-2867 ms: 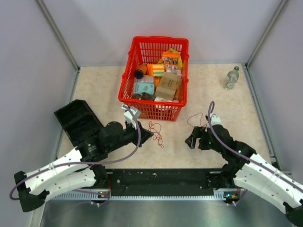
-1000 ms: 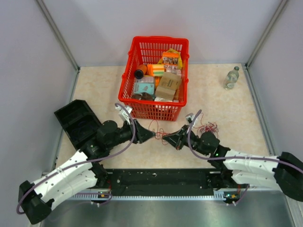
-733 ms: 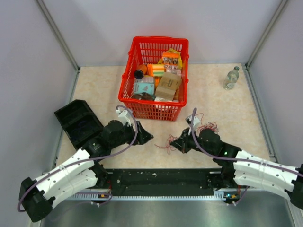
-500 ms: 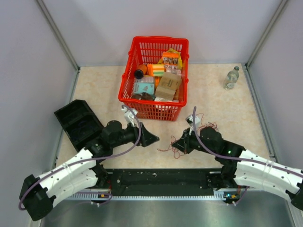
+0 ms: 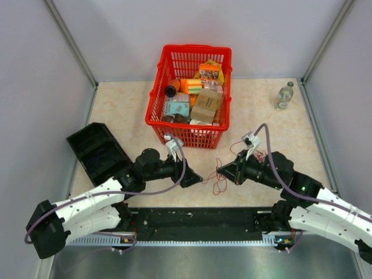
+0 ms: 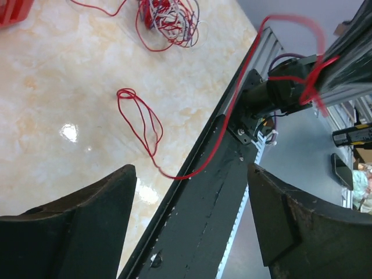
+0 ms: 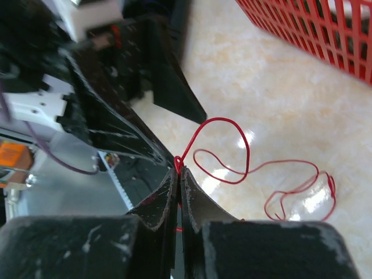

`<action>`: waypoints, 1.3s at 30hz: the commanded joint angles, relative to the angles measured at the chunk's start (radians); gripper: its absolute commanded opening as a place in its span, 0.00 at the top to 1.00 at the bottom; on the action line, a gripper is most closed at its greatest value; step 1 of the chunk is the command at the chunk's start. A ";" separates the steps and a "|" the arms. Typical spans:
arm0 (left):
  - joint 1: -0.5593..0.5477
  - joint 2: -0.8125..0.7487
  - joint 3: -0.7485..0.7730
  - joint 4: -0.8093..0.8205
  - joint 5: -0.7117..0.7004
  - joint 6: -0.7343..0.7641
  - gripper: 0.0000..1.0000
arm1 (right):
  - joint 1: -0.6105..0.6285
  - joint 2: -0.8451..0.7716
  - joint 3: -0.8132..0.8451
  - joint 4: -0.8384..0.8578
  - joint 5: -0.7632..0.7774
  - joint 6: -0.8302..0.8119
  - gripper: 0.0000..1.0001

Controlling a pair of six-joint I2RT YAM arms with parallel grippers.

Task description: Untangle the cables

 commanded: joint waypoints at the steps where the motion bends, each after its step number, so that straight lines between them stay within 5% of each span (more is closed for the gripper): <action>1: -0.003 -0.045 -0.064 0.275 0.065 -0.023 0.16 | 0.013 -0.012 0.119 -0.005 -0.037 -0.005 1.00; 13: -0.072 0.127 0.024 0.365 0.181 0.026 0.14 | 0.011 0.014 0.253 0.013 -0.057 -0.025 1.00; 20: -0.072 0.040 0.019 0.260 0.044 0.052 0.56 | 0.013 -0.001 0.268 0.020 -0.039 -0.025 1.00; 24: -0.072 -0.036 0.034 0.194 -0.016 0.075 0.63 | 0.011 0.016 0.276 0.036 -0.086 -0.023 1.00; 26: -0.072 -0.053 0.057 0.159 -0.036 0.095 0.60 | 0.011 0.024 0.278 0.055 -0.097 -0.017 1.00; 29: -0.072 -0.067 0.088 0.095 -0.058 0.121 0.38 | 0.011 0.024 0.284 0.066 -0.083 -0.015 1.00; 34: -0.072 -0.064 0.082 0.011 -0.099 0.113 0.35 | 0.013 0.034 0.258 0.000 0.024 0.006 1.00; 39: -0.072 -0.091 0.054 -0.085 -0.191 0.070 0.16 | 0.013 0.105 0.095 0.049 0.046 0.043 1.00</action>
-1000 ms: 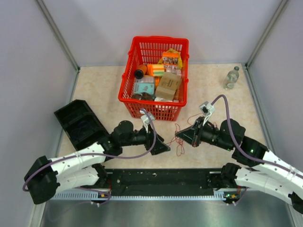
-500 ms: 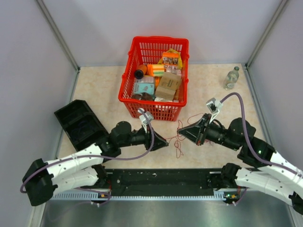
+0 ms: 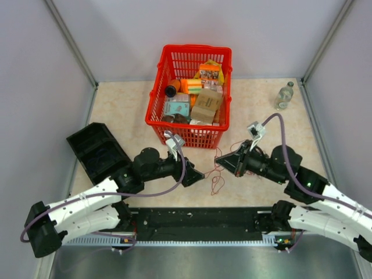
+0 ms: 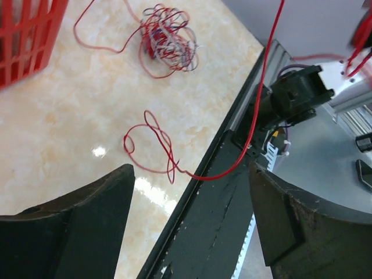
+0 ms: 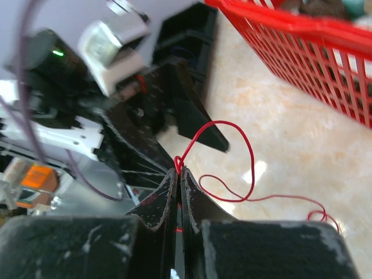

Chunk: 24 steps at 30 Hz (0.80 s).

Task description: Untangle the cables

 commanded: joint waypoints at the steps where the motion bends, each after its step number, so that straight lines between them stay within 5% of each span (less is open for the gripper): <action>1: -0.004 -0.047 -0.020 -0.078 -0.132 -0.029 0.15 | 0.013 0.080 -0.140 0.067 0.044 0.043 1.00; 8: -0.002 -0.088 -0.086 -0.113 -0.200 -0.099 0.13 | 0.016 0.201 -0.324 0.158 0.142 0.128 1.00; 12: -0.002 0.045 -0.058 -0.061 -0.146 -0.114 0.13 | 0.014 0.290 -0.400 0.247 0.198 0.103 1.00; 14: -0.004 0.164 0.007 -0.110 -0.120 -0.122 0.21 | 0.013 0.328 -0.424 0.333 0.167 0.083 0.98; 18: -0.052 0.384 0.152 -0.213 -0.141 -0.110 0.22 | -0.036 0.333 -0.420 0.346 0.132 0.118 0.67; 21: -0.095 0.476 0.222 -0.230 -0.184 -0.102 0.19 | -0.053 0.261 -0.351 0.082 0.268 0.128 0.44; 24: -0.122 0.551 0.279 -0.241 -0.224 -0.101 0.18 | -0.070 0.157 -0.268 -0.217 0.427 0.167 0.32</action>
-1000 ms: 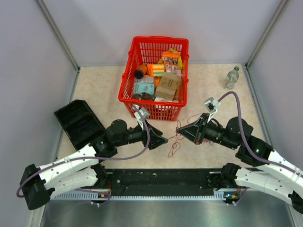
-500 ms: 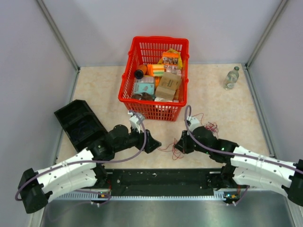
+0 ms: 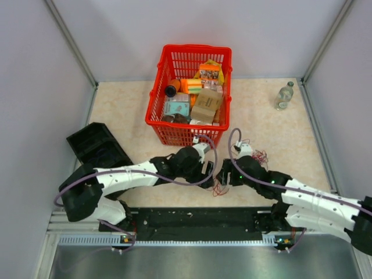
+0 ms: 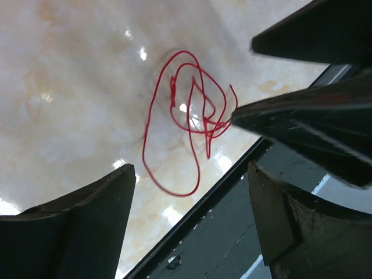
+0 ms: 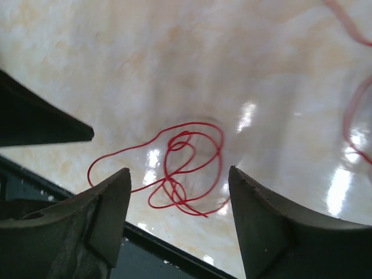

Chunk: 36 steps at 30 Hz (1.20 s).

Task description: Untangle the cables

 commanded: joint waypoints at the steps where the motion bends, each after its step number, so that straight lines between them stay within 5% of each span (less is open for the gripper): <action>1: -0.038 0.084 0.114 -0.032 -0.078 0.005 0.18 | -0.055 -0.158 0.153 -0.438 0.259 0.070 0.30; 5: -0.082 0.208 0.210 -0.105 -0.159 0.014 0.19 | -0.123 -0.333 0.220 -0.692 0.393 0.166 0.28; 9: -0.122 0.317 0.301 -0.159 -0.218 0.025 0.21 | -0.124 -0.477 0.251 -0.702 0.406 0.199 0.29; 17: -0.163 0.496 0.445 -0.270 -0.322 0.023 0.40 | -0.124 -0.613 0.294 -0.647 0.412 0.069 0.30; 23: -0.197 0.500 0.451 -0.349 -0.441 -0.032 0.78 | -0.123 -0.617 0.293 -0.633 0.406 0.059 0.30; 25: -0.197 0.465 0.444 -0.394 -0.516 -0.043 0.99 | -0.124 -0.620 0.284 -0.622 0.400 0.059 0.30; 30: -0.115 0.212 0.335 -0.503 -0.661 -0.081 1.00 | -0.123 -0.624 0.274 -0.617 0.395 0.046 0.30; 36: 0.262 -0.234 0.114 -0.609 -0.552 -0.161 1.00 | -0.124 -0.633 0.260 -0.608 0.395 0.039 0.30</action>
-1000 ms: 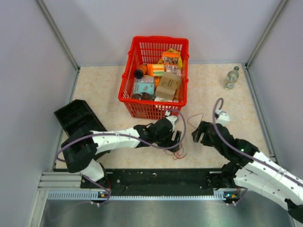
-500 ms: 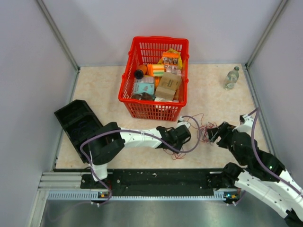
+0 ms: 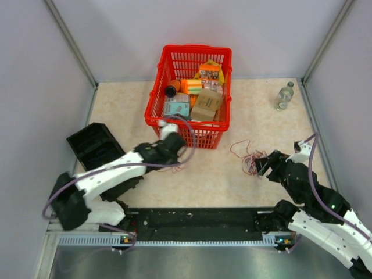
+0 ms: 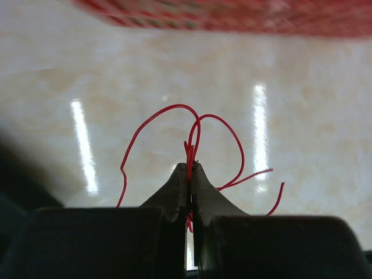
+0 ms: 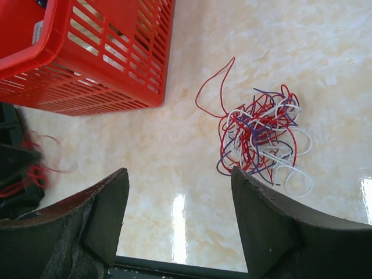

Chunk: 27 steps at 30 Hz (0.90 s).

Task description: Untangle the cables

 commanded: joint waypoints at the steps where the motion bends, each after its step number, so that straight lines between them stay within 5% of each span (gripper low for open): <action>1: 0.268 -0.320 -0.131 -0.136 -0.013 -0.101 1.00 | -0.005 -0.011 0.001 0.031 0.007 -0.026 0.30; 9: 0.603 -0.472 -0.079 -0.410 -0.057 -0.193 1.00 | -0.006 0.002 0.005 0.046 0.002 -0.037 0.30; 23: 0.937 -0.551 -0.287 -0.305 0.031 -0.267 1.00 | -0.006 0.022 0.016 0.051 -0.015 -0.037 0.29; 24: 0.986 -0.562 -0.302 -0.280 0.064 -0.258 0.96 | -0.005 0.032 0.015 0.048 -0.010 -0.034 0.29; 25: 1.015 -0.569 -0.321 -0.280 0.090 -0.259 0.80 | -0.005 0.048 0.016 0.045 -0.004 -0.031 0.28; 26: 1.040 -0.576 -0.326 -0.291 0.093 -0.270 0.60 | -0.005 0.068 0.018 0.041 -0.002 -0.028 0.28; 27: 1.052 -0.577 -0.324 -0.309 0.082 -0.284 0.28 | -0.006 0.095 0.019 0.037 0.001 -0.017 0.27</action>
